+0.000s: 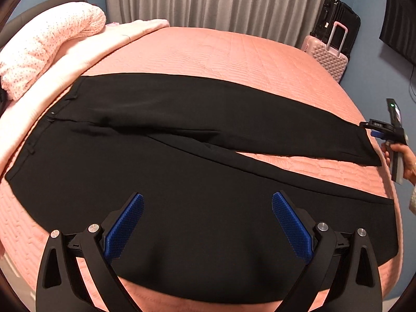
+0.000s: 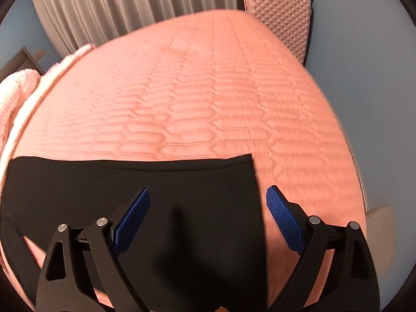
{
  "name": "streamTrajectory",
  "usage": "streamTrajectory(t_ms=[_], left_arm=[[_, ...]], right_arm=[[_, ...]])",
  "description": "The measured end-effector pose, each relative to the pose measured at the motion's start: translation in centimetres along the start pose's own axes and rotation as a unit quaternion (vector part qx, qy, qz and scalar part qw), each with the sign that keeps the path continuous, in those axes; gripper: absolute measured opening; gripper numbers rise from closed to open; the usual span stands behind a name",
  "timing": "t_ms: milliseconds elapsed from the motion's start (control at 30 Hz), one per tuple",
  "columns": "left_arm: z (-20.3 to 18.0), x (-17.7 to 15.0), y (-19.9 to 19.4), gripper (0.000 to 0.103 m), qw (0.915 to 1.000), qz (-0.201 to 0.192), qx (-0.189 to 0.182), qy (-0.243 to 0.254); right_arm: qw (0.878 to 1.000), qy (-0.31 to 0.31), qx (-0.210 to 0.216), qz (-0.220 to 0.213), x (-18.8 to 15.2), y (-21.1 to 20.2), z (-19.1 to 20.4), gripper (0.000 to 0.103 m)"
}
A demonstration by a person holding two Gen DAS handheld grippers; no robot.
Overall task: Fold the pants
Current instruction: 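Grasp the black trousers' edge with the right tool while the left tool grasps beside it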
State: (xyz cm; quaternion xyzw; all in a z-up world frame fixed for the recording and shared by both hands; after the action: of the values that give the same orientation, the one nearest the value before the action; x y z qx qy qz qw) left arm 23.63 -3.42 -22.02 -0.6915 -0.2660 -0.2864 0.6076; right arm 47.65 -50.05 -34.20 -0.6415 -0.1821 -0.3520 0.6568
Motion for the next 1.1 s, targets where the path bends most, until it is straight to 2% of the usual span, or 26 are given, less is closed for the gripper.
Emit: streamTrajectory(t_ms=[100, 167, 233, 367, 433, 467, 500, 567, 633, 667, 700, 733, 833, 867, 933, 967, 1000, 1033, 1100], left_arm=[[-0.4, -0.5, 1.0, 0.097, 0.9998, 0.010, 0.002, 0.016], [-0.5, -0.5, 1.9, 0.097, 0.9995, 0.016, 0.000, 0.026], [-0.1, 0.0, 2.7, 0.097, 0.9995, 0.016, -0.010, 0.027], [3.2, 2.0, 4.5, 0.096, 0.9983, 0.012, -0.039, -0.043], [6.7, 3.6, 5.7, 0.089, 0.9956, 0.010, -0.034, -0.086], [8.2, 4.4, 6.2, 0.079, 0.9948, 0.007, -0.031, -0.096], [9.4, 5.1, 6.6, 0.078, 0.9945, 0.005, -0.024, -0.102], [14.3, 7.5, 8.2, 0.079, 0.9944, 0.001, 0.014, -0.105], [19.3, 9.9, 10.1, 0.079, 0.9938, 0.000, 0.056, -0.095], [21.5, 11.1, 11.0, 0.079, 0.9928, -0.002, 0.075, -0.093], [24.0, 12.6, 12.1, 0.079, 0.9923, -0.007, 0.086, -0.089], [26.7, 14.2, 13.2, 0.079, 0.9910, -0.011, 0.101, -0.087], [32.8, 17.6, 15.9, 0.081, 0.9852, -0.013, 0.136, -0.103], [35.1, 18.7, 17.1, 0.081, 0.9822, -0.012, 0.138, -0.127], [37.8, 20.0, 18.9, 0.081, 0.9807, -0.006, 0.133, -0.143], [39.2, 20.6, 19.7, 0.081, 0.9801, -0.003, 0.143, -0.138], [40.8, 21.1, 20.8, 0.081, 0.9779, 0.005, 0.179, -0.109], [41.6, 21.2, 21.4, 0.080, 0.9769, 0.012, 0.195, -0.087], [42.4, 21.2, 23.4, 0.075, 0.9784, 0.037, 0.196, -0.055]], right_arm=[[1.000, -0.009, 0.011, 0.022, -0.5, 2.1, -0.3, 0.090], [0.999, -0.029, 0.015, 0.014, -0.7, 2.6, 0.0, 0.092], [0.999, -0.022, 0.023, 0.012, -0.8, 2.7, -0.1, 0.092], [0.999, -0.020, 0.034, 0.005, -1.0, 3.1, -0.1, 0.096], [0.999, -0.026, 0.023, 0.015, -1.1, 3.1, 0.1, 0.096], [0.999, -0.026, 0.017, 0.019, -1.0, 3.1, 0.1, 0.096], [0.999, -0.027, 0.008, 0.018, -0.8, 3.1, 0.2, 0.092], [0.999, -0.034, 0.001, 0.009, -0.6, 2.7, 0.3, 0.081], [0.999, -0.035, -0.006, -0.003, -0.5, 2.1, 0.0, 0.056], [0.999, -0.032, -0.007, -0.006, -0.4, 1.9, -0.1, 0.050], [0.999, -0.030, -0.006, -0.009, -0.4, 1.7, -0.1, 0.037], [0.999, -0.029, -0.006, -0.011, -0.3, 1.6, -0.1, 0.030], [0.999, -0.031, -0.015, -0.015, -0.3, 1.7, 0.2, 0.027], [0.999, -0.028, -0.017, -0.018, -0.3, 1.8, 0.2, 0.027], [0.999, -0.021, -0.019, -0.023, -0.4, 1.7, 0.1, 0.027], [0.999, -0.017, -0.019, -0.024, -0.4, 1.7, 0.0, 0.027], [0.999, -0.016, -0.022, -0.026, -0.4, 1.7, 0.0, 0.027], [0.999, -0.015, -0.025, -0.027, -0.4, 1.7, 0.1, 0.027], [0.999, -0.016, -0.030, -0.027, -0.4, 1.7, 0.1, 0.027]])
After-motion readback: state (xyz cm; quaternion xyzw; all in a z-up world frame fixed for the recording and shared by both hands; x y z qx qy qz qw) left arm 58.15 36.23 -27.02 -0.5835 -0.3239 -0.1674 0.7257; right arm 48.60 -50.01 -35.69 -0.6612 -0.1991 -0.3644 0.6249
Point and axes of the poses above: each gripper's, at about its wrist camera, not at the fingertips, and y roughly the way its jaws point, z to its left, x to its top, the point moved 10 cm from there along y, roughly the way its jaws point, and after that the axes turned 8 degrees about -z, right-handed, at the moved point
